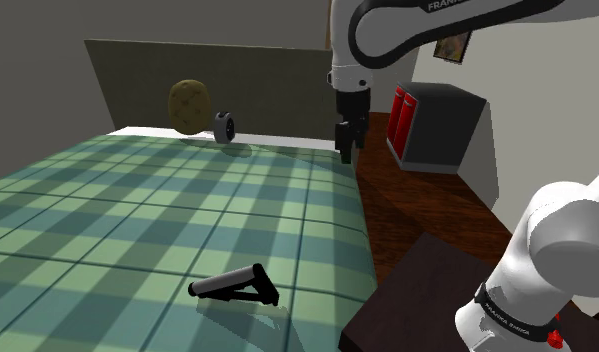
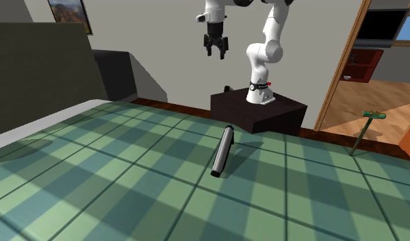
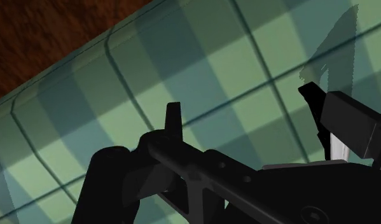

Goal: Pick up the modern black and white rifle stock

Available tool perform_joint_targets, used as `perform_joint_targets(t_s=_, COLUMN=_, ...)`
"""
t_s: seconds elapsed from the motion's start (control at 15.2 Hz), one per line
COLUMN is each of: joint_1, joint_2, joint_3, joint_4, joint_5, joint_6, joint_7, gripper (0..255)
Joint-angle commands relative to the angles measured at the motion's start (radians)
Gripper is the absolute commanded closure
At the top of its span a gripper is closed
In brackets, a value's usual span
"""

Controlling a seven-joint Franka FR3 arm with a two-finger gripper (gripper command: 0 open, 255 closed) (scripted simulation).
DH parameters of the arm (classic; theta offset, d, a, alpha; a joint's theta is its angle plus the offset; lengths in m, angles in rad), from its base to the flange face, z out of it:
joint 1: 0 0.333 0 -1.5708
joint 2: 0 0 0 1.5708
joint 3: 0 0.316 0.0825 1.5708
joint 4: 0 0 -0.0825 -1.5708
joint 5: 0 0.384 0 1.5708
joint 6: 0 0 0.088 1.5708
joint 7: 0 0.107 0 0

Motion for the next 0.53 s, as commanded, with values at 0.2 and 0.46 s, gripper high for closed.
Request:
perform_joint_targets(t_s=0.2, joint_1=0.029, joint_2=0.198, joint_3=0.045, joint_4=0.109, joint_5=0.005, joint_6=0.024, joint_7=0.035, gripper=0)
perform_joint_targets(t_s=0.46, joint_1=0.055, joint_2=0.353, joint_3=0.078, joint_4=0.206, joint_5=0.002, joint_6=0.031, joint_7=0.065, gripper=0)
